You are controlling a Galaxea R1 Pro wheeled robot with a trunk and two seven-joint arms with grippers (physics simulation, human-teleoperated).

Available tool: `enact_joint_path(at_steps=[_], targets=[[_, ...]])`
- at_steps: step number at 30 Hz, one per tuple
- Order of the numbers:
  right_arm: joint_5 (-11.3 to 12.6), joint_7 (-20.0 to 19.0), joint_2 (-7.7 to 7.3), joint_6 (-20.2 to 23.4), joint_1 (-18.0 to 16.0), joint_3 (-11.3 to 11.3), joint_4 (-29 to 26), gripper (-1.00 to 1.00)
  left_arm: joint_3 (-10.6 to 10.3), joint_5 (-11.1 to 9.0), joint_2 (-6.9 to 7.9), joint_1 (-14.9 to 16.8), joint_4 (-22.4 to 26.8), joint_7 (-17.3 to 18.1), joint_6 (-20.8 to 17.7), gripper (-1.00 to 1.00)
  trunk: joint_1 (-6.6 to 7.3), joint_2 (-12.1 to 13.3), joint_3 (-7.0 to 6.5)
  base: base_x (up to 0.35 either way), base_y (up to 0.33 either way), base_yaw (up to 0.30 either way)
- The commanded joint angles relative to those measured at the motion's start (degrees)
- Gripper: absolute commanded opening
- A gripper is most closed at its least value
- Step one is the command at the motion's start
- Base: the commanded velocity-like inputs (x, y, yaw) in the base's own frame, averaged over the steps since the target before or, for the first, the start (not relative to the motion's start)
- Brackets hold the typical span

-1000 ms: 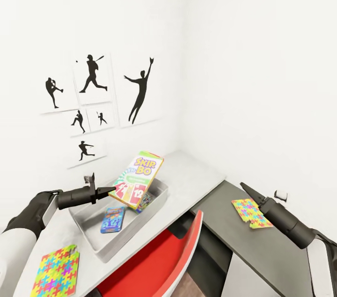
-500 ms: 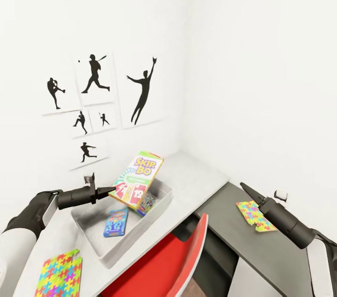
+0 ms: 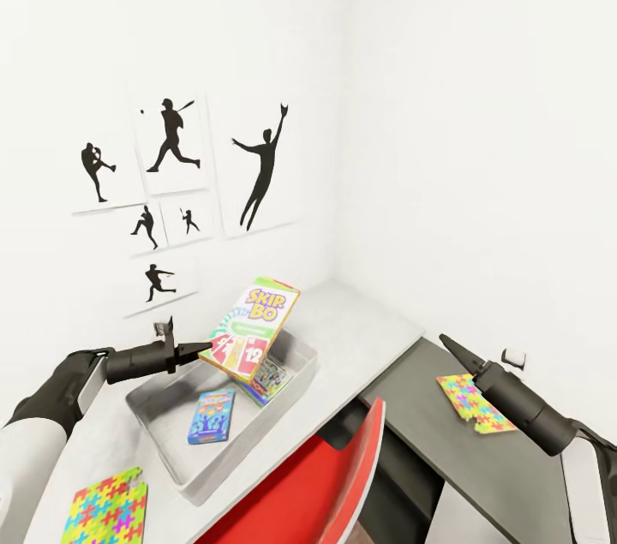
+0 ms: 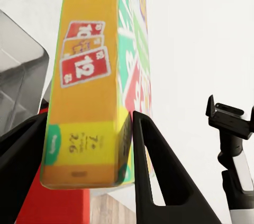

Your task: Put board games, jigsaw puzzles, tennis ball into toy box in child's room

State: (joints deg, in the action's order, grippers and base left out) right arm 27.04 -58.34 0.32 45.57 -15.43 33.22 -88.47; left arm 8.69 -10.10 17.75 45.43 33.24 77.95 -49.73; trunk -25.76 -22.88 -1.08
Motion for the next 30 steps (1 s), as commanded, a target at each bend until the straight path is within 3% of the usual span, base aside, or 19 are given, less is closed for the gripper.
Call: enact_joint_path(at_steps=[1, 30], targets=[[0.12, -0.09, 0.03, 0.31, -0.03, 0.09, 0.06, 1.00, 0.02, -0.15, 0.01, 0.01, -0.02, 0.06, -0.55, -1.00, -0.02, -0.04, 0.02, 0.026, 0.000, 0.000], [0.12, -0.11, -0.22, 0.31, -0.03, 0.09, 0.19, 1.00, 0.65, -0.18, 0.71, 0.01, -0.05, 0.57, -0.88, -1.00, -0.02, -0.04, 0.02, 0.030, 0.003, 0.000]])
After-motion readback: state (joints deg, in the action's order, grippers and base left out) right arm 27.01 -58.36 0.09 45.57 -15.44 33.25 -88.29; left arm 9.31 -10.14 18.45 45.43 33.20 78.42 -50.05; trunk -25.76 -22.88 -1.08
